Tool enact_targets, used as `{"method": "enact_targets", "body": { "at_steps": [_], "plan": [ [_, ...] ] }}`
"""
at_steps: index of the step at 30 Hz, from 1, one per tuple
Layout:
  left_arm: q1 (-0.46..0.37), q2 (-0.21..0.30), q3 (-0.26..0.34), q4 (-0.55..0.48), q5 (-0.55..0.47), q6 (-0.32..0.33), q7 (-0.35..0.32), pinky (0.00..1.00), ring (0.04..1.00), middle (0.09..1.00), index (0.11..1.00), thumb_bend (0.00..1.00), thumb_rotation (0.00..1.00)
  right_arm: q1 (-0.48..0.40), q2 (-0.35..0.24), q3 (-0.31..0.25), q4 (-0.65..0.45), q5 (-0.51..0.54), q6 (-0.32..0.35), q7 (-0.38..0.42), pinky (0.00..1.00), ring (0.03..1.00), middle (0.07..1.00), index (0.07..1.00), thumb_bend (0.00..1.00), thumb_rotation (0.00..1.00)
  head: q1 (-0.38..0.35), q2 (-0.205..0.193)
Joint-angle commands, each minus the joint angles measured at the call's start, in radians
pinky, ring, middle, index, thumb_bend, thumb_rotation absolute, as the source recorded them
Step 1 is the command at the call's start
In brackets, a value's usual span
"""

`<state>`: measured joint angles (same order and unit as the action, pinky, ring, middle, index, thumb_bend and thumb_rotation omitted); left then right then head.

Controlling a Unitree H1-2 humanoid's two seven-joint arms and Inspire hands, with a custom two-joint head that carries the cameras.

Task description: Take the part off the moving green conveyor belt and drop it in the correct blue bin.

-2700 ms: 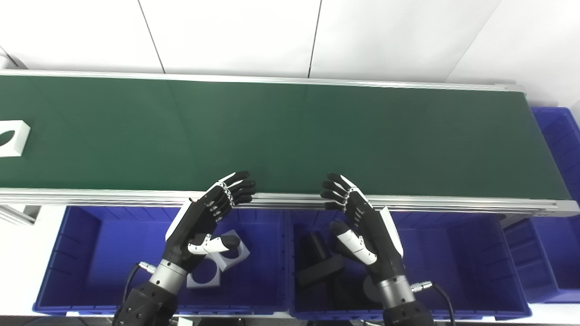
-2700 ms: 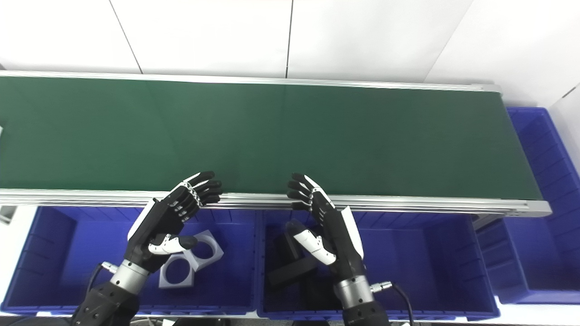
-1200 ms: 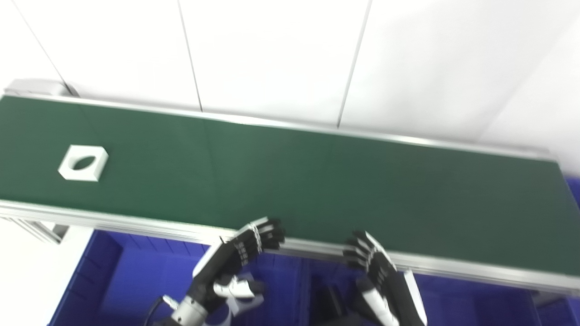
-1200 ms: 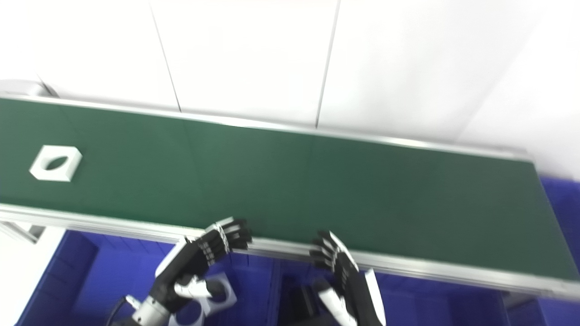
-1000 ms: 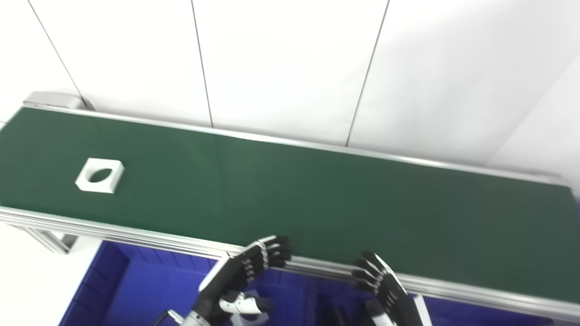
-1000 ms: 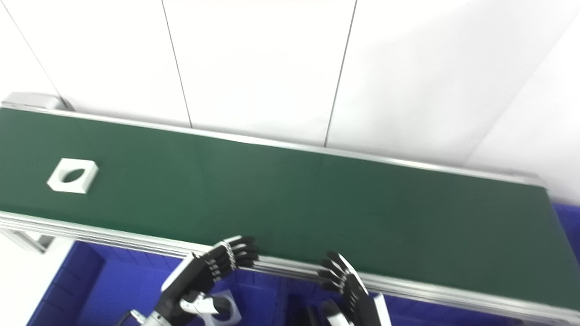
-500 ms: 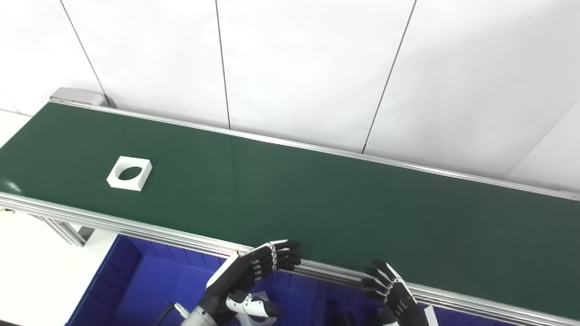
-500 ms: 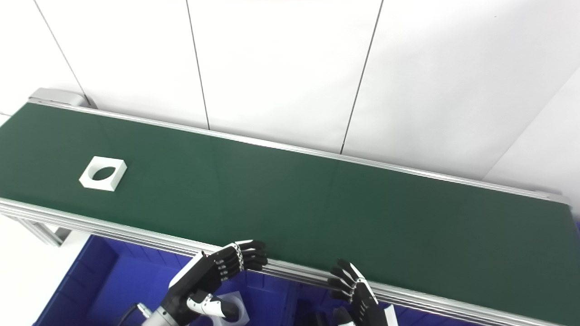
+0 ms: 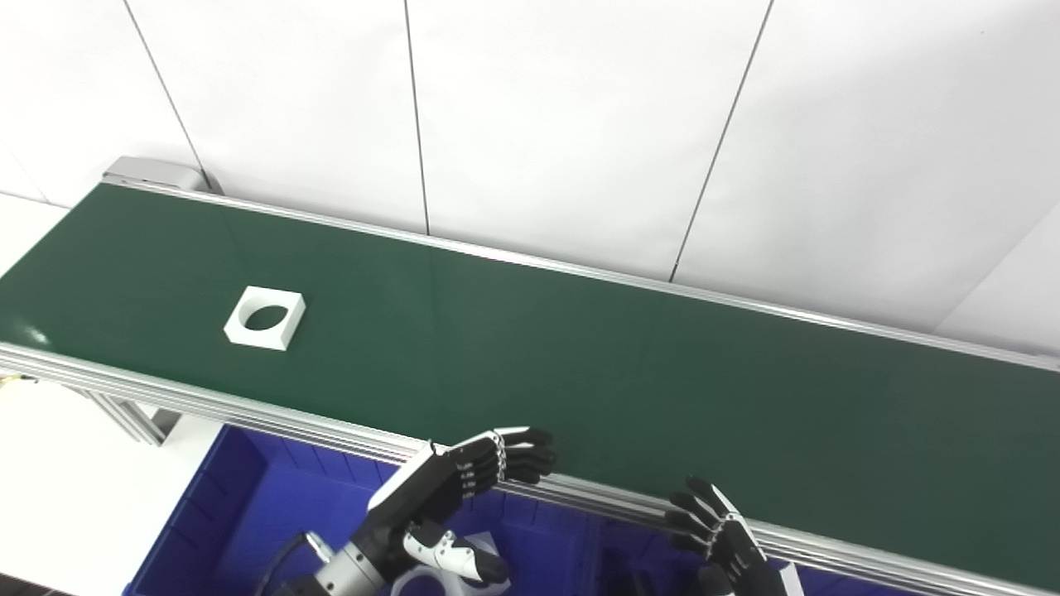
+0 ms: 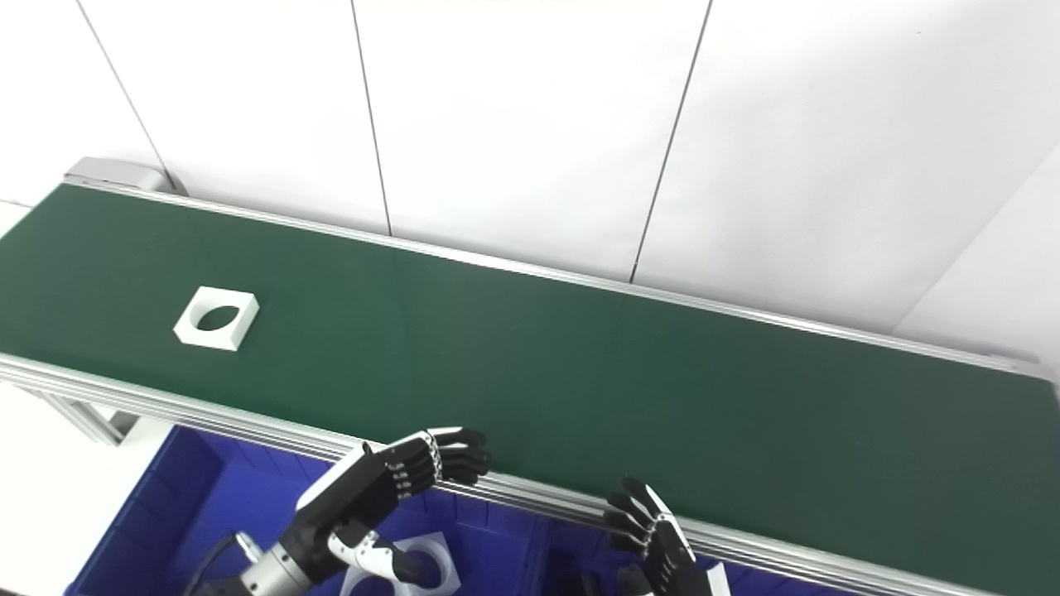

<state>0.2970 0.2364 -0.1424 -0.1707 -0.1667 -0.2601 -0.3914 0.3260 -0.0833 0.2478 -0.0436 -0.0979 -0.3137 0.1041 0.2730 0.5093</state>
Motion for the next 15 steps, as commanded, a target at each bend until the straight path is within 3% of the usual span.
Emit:
{"method": "enact_targets", "body": {
  "at_steps": [1, 10, 15],
  "plan": [
    [-0.028, 0.038, 0.027, -0.068, -0.026, 0.024, 0.002, 0.79, 0.797, 0.801, 0.813, 0.97, 0.4, -0.007, 0.003, -0.004, -0.016, 0.018, -0.063, 0.005, 0.7, 0.782, 0.825, 0.886, 0.68, 0.87, 0.005, -0.005],
    [-0.124, 0.166, 0.148, -0.194, 0.013, 0.121, 0.018, 0.82, 0.832, 0.821, 0.802, 0.92, 0.43, -0.009, -0.004, -0.014, 0.002, 0.029, -0.081, 0.011, 0.71, 0.786, 0.826, 0.888, 0.69, 0.89, 0.025, -0.023],
    [-0.175, 0.212, 0.18, -0.179, 0.084, 0.105, 0.021, 0.84, 0.836, 0.823, 0.808, 0.89, 0.43, -0.008, -0.015, -0.021, 0.012, 0.043, -0.09, 0.018, 0.71, 0.789, 0.826, 0.89, 0.71, 0.89, 0.052, -0.031]
  ]
}}
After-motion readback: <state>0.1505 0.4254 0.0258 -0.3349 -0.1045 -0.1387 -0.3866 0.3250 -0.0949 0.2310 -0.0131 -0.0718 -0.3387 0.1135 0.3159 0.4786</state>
